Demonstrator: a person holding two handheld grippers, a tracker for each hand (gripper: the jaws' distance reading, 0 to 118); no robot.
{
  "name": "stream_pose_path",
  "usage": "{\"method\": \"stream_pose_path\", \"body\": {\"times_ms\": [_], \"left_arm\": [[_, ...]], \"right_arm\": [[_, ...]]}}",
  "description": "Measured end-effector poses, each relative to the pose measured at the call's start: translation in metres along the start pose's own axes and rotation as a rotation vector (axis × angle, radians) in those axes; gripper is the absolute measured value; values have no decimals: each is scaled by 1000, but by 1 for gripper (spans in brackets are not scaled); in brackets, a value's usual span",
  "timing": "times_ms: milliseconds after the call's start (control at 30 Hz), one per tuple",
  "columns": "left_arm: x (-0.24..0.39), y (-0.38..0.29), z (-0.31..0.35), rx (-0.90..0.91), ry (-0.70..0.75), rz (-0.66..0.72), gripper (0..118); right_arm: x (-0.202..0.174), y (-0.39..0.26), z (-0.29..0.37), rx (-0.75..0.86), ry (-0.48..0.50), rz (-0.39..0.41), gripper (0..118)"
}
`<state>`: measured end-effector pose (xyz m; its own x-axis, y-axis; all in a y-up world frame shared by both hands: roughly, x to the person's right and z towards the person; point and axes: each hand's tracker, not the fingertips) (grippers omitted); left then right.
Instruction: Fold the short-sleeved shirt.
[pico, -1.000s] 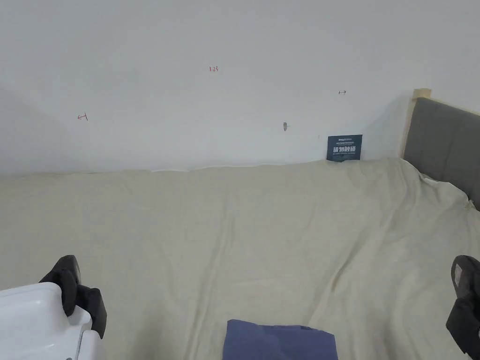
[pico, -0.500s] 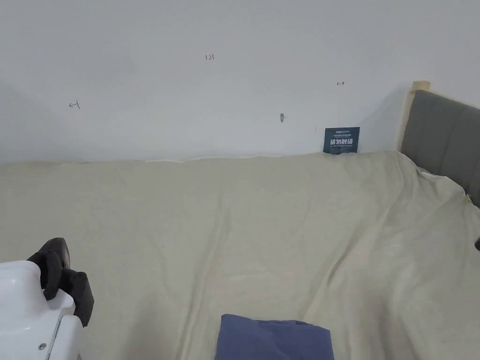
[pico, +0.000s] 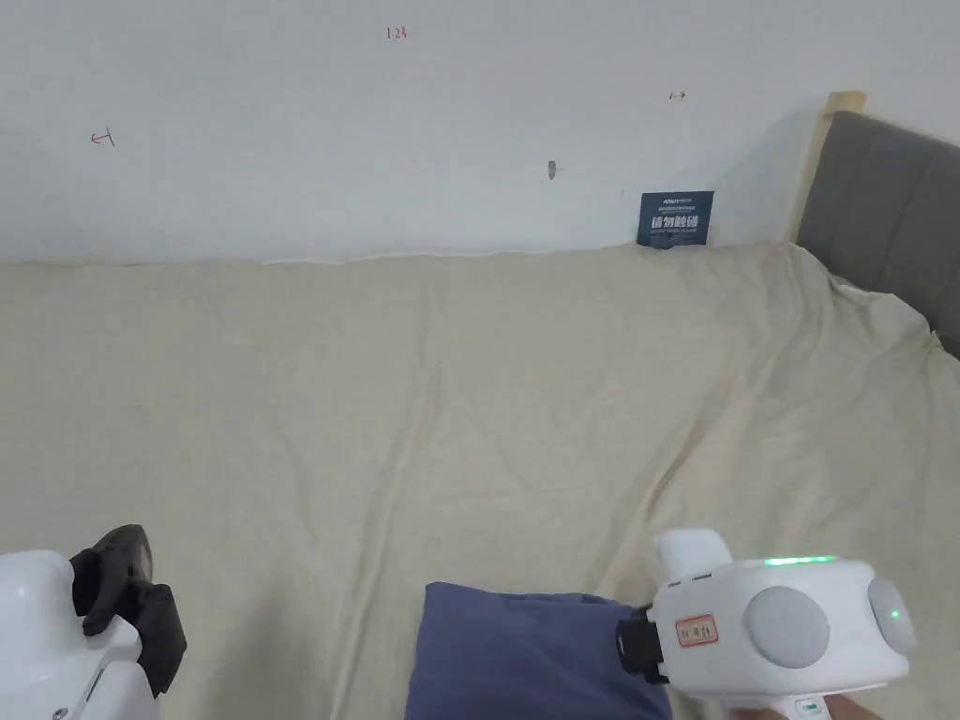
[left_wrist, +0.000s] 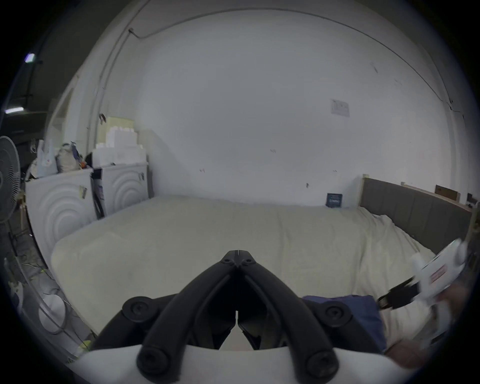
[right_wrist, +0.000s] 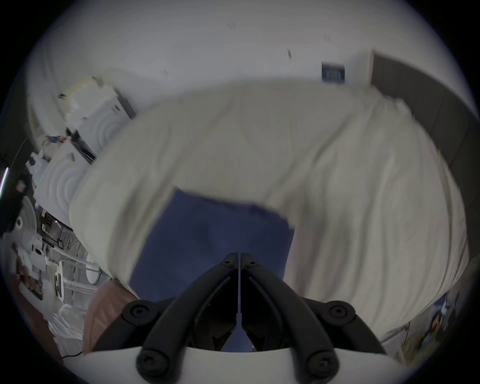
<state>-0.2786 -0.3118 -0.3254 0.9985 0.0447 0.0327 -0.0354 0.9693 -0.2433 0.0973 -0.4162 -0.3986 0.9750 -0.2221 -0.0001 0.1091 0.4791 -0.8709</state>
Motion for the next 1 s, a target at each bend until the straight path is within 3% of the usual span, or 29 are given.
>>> {"method": "stream_pose_path", "body": {"times_ms": [133,300,333,367,400,433,467,500,600,733,900,1000], "left_arm": [[-21,15,-39,-184,-282,140,0],[-23,-13,-146,-749,-697,431,6],[-19,-25,-161,-828,-727,450,10],[-13,-37,-173,-857,-706,444,23],[-8,-47,-184,-893,-708,429,57],[1,-57,-193,-948,-721,390,84],[6,-66,-204,-987,-744,364,102],[12,-75,-214,-1048,-836,341,108],[27,-95,-227,-1225,-902,393,108],[34,-116,-248,-1240,-917,412,108],[54,-146,-255,-1345,-1063,597,111],[61,-151,-257,-1306,-1102,589,112]], "right_arm": [[13,-8,-29,-86,24,-36,2],[14,-7,-29,-69,36,-34,2],[15,-7,-29,-69,38,-36,2],[15,-8,-29,-67,40,-37,2],[16,-9,-28,-64,42,-35,2],[16,-10,-28,-61,44,-34,2],[17,-11,-28,-58,46,-34,2],[17,-11,-28,-55,47,-35,2],[18,-12,-27,-52,53,-51,2],[19,-11,-28,-59,58,-76,2],[19,-11,-29,-65,61,-70,2],[21,-9,-30,-70,64,-71,2]]}}
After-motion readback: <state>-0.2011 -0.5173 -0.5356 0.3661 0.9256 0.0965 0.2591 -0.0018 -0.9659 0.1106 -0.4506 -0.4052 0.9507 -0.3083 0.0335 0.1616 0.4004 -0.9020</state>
